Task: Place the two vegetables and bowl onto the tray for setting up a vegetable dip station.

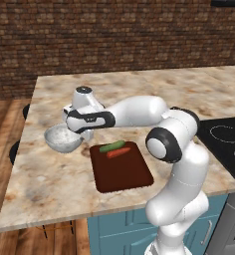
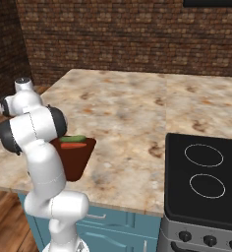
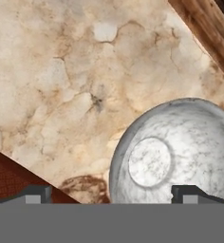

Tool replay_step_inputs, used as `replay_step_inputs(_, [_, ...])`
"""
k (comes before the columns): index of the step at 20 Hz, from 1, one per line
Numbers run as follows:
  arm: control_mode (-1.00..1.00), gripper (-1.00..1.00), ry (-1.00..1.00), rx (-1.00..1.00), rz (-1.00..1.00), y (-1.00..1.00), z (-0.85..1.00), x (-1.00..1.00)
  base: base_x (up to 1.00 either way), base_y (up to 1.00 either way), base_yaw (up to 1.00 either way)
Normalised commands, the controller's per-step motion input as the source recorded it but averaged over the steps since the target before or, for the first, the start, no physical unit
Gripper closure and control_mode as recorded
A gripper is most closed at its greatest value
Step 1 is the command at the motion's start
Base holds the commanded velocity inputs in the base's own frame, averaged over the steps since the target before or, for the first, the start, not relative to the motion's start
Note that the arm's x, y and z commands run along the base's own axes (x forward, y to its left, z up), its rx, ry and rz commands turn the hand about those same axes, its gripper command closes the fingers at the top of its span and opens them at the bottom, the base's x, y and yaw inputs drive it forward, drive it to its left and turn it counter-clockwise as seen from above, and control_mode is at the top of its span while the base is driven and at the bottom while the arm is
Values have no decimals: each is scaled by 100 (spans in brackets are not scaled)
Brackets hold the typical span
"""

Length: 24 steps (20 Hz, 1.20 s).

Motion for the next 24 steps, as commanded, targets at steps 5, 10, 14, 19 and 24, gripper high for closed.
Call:
replay_step_inputs(5, [-100, -100, 0, 0, 0, 1, -21, 17, 0, 0, 0])
replay_step_inputs(10, [-100, -100, 0, 0, 0, 4, -22, 20, 0, 0, 0])
replay_step_inputs(14, [-100, -100, 0, 0, 0, 5, -18, 12, 0, 0, 0])
replay_step_inputs(19, [-100, -100, 1, 0, 0, 4, -5, 0, 0, 0, 0])
replay_step_inputs(24, [-100, -100, 0, 0, 0, 0, -12, 0, 0, 0, 0])
